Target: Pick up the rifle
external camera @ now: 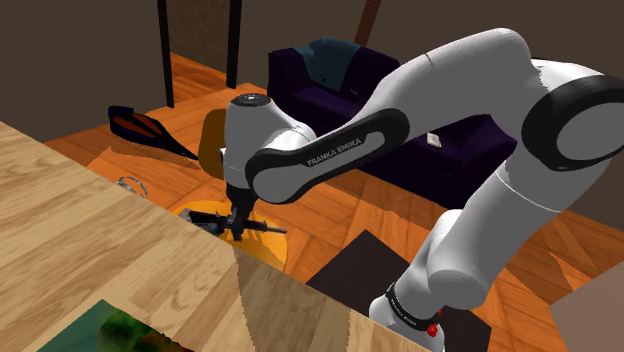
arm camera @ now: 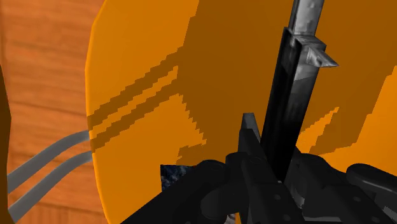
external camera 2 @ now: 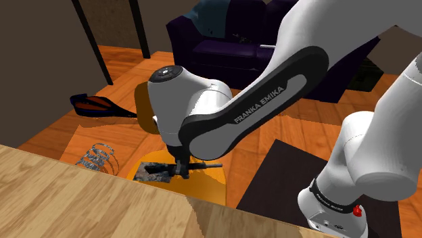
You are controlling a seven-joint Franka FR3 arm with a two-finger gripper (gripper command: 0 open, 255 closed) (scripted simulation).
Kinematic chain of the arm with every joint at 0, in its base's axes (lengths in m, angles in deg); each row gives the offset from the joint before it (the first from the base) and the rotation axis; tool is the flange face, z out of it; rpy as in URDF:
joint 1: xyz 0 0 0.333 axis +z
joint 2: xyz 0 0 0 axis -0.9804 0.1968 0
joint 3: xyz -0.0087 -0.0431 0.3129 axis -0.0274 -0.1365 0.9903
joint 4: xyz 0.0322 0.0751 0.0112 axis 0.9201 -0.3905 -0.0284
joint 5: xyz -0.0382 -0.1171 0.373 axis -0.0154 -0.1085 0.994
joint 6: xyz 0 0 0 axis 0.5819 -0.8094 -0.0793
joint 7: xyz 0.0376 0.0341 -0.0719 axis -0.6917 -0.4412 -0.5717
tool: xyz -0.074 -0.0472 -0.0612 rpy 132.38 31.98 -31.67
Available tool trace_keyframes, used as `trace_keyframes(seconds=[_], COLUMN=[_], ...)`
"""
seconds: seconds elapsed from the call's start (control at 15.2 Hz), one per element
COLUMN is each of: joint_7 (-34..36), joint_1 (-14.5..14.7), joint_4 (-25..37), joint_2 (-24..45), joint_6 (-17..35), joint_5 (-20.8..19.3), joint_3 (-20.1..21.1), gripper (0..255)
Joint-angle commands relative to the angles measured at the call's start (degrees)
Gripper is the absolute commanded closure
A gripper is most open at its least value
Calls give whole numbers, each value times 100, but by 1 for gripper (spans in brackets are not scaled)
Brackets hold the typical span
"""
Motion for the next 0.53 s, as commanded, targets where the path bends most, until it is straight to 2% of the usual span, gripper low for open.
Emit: trace_keyframes(seconds=[0.0,0.33,0.46], joint_7=[-28,-106,-108], joint_1=[8,13,14], joint_4=[49,227,233], joint_2=[-116,-347,-354], joint_6=[-160,-558,-570], joint_5=[52,144,147], joint_3=[2,-18,-19], gripper=[255,255,255])
